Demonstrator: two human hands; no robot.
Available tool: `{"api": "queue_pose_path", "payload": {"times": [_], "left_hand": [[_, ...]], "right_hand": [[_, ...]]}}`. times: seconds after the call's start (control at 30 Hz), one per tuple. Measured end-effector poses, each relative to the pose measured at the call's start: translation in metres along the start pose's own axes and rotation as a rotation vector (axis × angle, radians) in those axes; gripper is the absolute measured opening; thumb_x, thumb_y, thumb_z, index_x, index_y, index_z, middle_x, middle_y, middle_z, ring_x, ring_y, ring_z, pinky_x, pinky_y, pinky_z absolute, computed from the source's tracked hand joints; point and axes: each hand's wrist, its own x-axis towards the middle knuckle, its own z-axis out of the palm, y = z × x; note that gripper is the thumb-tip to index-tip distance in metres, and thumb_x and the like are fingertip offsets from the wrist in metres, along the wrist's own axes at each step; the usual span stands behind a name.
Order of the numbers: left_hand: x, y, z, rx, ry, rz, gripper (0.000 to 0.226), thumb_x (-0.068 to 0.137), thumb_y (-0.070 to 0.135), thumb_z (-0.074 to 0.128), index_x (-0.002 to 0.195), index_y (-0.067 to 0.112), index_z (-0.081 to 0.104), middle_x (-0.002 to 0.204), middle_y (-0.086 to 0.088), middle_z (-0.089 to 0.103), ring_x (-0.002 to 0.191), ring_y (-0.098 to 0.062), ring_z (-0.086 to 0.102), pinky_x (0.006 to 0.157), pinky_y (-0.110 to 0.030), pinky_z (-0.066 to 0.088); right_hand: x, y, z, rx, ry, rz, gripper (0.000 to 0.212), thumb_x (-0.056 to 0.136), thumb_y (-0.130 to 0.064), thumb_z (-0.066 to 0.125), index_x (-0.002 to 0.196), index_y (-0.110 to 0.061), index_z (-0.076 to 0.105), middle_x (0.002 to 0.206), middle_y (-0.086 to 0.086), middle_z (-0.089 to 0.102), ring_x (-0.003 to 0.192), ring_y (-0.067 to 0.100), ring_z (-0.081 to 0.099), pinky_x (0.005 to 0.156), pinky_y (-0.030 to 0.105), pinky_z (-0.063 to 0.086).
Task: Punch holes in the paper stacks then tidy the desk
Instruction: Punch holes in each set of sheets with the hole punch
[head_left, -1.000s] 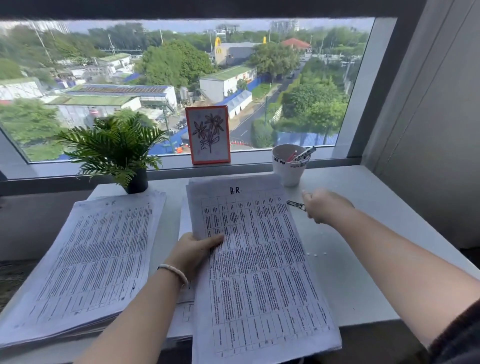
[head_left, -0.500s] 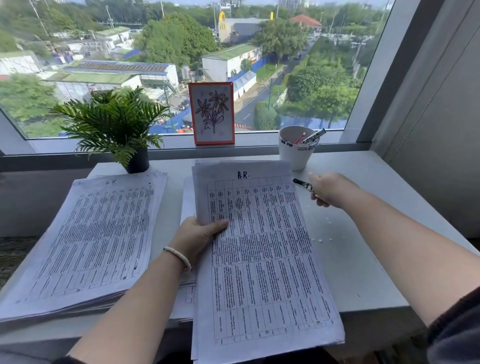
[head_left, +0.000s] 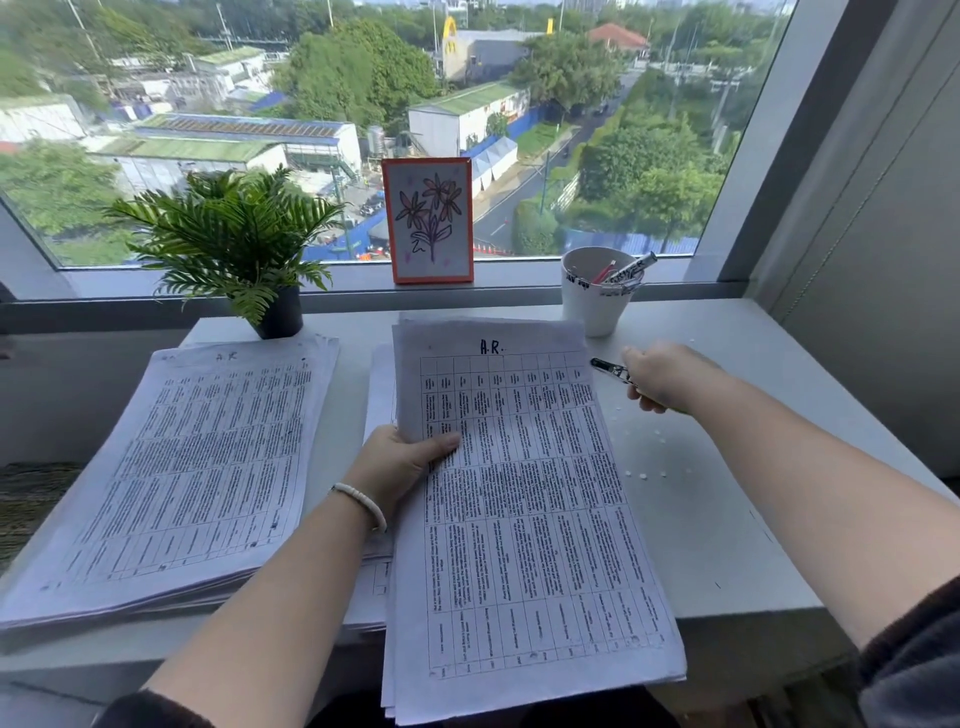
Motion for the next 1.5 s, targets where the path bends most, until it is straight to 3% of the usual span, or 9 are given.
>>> {"api": "queue_pose_path", "payload": {"times": [0.3, 0.53, 0.7, 0.97, 1.13, 1.3, 1.5], "left_hand": [[-0.002, 0.003, 0.000, -0.006, -0.013, -0.004, 0.016, 0.079, 0.001, 0.071, 0.095, 0.002, 0.068, 0.090, -0.015, 0.074, 0.078, -0.027, 0.071, 0.072, -0.038, 0.060], [-0.006, 0.006, 0.000, -0.012, -0.043, -0.029, 0.012, 0.080, 0.000, 0.070, 0.092, 0.002, 0.068, 0.083, -0.013, 0.074, 0.071, -0.024, 0.071, 0.063, -0.032, 0.059], [-0.006, 0.006, 0.000, -0.036, -0.041, -0.035, 0.016, 0.080, 0.001, 0.069, 0.096, 0.000, 0.067, 0.091, -0.018, 0.072, 0.077, -0.029, 0.070, 0.068, -0.036, 0.060], [-0.006, 0.006, 0.000, -0.039, -0.046, -0.026, 0.019, 0.081, -0.001, 0.068, 0.100, -0.002, 0.066, 0.091, -0.018, 0.073, 0.078, -0.028, 0.071, 0.067, -0.034, 0.060], [-0.004, 0.008, -0.001, 0.035, -0.049, -0.053, 0.022, 0.078, 0.001, 0.071, 0.100, 0.000, 0.067, 0.100, -0.022, 0.070, 0.090, -0.036, 0.068, 0.080, -0.041, 0.058], [-0.003, 0.011, 0.002, 0.098, -0.062, -0.074, 0.023, 0.076, 0.002, 0.073, 0.098, 0.001, 0.067, 0.102, -0.022, 0.070, 0.098, -0.038, 0.067, 0.087, -0.044, 0.054], [-0.002, 0.012, 0.002, 0.121, -0.083, -0.124, 0.028, 0.075, 0.001, 0.073, 0.102, -0.002, 0.065, 0.105, -0.024, 0.069, 0.102, -0.039, 0.065, 0.094, -0.050, 0.050]], "right_hand": [[-0.005, -0.006, 0.004, 0.098, -0.050, 0.052, 0.059, 0.100, -0.040, 0.024, 0.080, -0.002, 0.065, 0.074, 0.015, 0.066, 0.059, 0.024, 0.054, 0.055, 0.027, 0.036], [-0.004, -0.013, 0.011, 0.174, -0.058, 0.036, 0.063, 0.101, -0.041, 0.023, 0.077, 0.001, 0.063, 0.064, 0.015, 0.061, 0.056, 0.026, 0.053, 0.059, 0.030, 0.041], [-0.003, -0.009, 0.013, 0.219, -0.064, 0.036, 0.064, 0.100, -0.041, 0.023, 0.071, 0.001, 0.062, 0.060, 0.016, 0.059, 0.055, 0.027, 0.053, 0.064, 0.035, 0.045], [-0.010, -0.005, 0.018, 0.180, -0.096, 0.044, 0.057, 0.098, -0.034, 0.023, 0.067, -0.002, 0.058, 0.059, 0.015, 0.057, 0.053, 0.026, 0.052, 0.063, 0.034, 0.039], [-0.014, 0.000, 0.025, 0.192, -0.104, 0.070, 0.055, 0.099, -0.029, 0.024, 0.063, -0.002, 0.055, 0.057, 0.016, 0.053, 0.050, 0.025, 0.046, 0.053, 0.030, 0.038], [-0.024, 0.002, 0.025, 0.181, -0.099, 0.124, 0.047, 0.094, -0.024, 0.026, 0.064, -0.003, 0.057, 0.057, 0.016, 0.056, 0.054, 0.029, 0.051, 0.060, 0.033, 0.042], [-0.031, 0.002, 0.019, -0.080, -0.044, 0.100, 0.041, 0.093, -0.020, 0.032, 0.071, -0.009, 0.063, 0.067, 0.011, 0.066, 0.058, 0.026, 0.061, 0.063, 0.027, 0.043]]}}
